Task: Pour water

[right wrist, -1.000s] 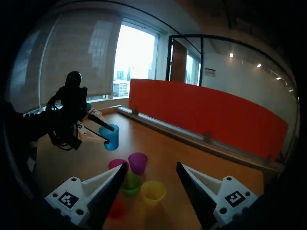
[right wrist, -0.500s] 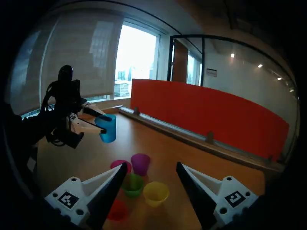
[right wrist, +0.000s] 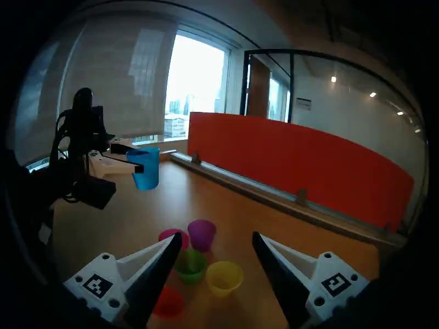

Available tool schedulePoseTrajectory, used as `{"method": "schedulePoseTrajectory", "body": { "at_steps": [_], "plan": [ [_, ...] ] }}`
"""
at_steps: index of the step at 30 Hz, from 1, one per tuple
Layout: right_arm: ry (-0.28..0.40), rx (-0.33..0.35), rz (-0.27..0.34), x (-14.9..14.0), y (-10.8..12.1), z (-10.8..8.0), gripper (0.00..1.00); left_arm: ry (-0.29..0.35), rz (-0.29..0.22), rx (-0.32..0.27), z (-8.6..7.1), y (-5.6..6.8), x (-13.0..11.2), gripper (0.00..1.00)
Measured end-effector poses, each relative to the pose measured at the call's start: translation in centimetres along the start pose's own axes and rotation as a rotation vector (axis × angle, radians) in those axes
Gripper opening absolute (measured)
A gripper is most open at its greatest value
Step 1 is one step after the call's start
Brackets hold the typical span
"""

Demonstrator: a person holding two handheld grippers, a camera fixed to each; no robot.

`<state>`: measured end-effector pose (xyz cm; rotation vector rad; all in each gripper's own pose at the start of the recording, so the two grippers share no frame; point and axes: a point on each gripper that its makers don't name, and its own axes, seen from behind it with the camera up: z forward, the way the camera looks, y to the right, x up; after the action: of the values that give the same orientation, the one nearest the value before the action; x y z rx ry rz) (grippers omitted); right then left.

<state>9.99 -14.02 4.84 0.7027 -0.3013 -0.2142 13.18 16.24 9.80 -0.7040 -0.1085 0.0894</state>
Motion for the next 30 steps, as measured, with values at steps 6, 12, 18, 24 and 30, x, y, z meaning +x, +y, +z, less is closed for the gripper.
{"method": "schedulePoseTrajectory", "body": {
  "at_steps": [6, 12, 18, 24, 30],
  "plan": [
    [-0.005, 0.001, -0.008, 0.0, 0.0, 0.2, 0.99, 0.050, -0.007, 0.008, -0.7, 0.1, 1.7, 0.85],
    [-0.005, 0.005, -0.008, -0.2, -0.1, 0.3, 0.99, 0.080, -0.020, 0.003, -0.9, 0.3, 2.8, 0.85],
    [-0.005, 0.007, -0.011, 0.0, -0.1, 0.4, 0.99, 0.106, -0.020, -0.010, -1.1, 0.7, 3.7, 0.85],
    [-0.011, 0.011, -0.020, -0.2, -0.2, 0.7, 0.99, 0.086, 0.003, -0.015, -1.2, 0.8, 3.6, 0.85],
    [-0.021, 0.026, -0.034, -0.5, -0.4, 1.3, 0.99, 0.074, 0.023, -0.015, -1.4, 0.9, 3.3, 0.85]
  ]
}}
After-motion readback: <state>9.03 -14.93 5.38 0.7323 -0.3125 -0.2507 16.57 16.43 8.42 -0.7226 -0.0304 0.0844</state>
